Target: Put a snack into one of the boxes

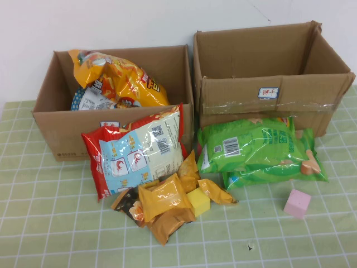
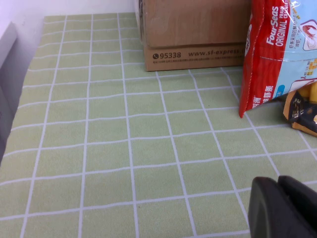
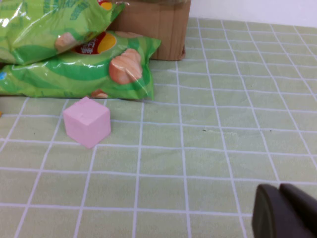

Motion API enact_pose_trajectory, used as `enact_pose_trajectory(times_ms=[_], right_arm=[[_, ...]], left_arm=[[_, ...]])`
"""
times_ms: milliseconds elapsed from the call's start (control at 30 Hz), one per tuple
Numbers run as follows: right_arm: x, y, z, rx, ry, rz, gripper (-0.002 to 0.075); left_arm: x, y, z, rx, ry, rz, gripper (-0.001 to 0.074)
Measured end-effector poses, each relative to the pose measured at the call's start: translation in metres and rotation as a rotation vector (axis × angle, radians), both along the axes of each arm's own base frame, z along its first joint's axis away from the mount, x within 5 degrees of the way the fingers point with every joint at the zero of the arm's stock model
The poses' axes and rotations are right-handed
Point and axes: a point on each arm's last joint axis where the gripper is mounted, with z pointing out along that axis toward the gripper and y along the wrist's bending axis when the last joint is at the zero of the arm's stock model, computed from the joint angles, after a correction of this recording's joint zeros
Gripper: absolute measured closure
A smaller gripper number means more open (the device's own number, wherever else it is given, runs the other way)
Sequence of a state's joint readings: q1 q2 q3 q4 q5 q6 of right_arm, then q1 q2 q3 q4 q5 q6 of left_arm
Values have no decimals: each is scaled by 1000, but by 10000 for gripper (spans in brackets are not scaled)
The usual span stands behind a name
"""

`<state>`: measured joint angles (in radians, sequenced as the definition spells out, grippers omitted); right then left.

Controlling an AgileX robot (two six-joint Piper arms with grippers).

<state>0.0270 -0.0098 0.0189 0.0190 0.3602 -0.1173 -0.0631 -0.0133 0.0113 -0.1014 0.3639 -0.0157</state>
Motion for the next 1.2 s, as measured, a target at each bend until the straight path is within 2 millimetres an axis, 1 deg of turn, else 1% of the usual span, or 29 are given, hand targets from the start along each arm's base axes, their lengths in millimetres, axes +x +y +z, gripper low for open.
enact_pose_trajectory(times_ms=[767,1200], right_arm=[[0,0,0,0,0,0,726],[0,0,0,0,0,0,726]], left_arm=[[0,0,0,15,-1,0,737],[0,1,1,66,-21,-7,737]])
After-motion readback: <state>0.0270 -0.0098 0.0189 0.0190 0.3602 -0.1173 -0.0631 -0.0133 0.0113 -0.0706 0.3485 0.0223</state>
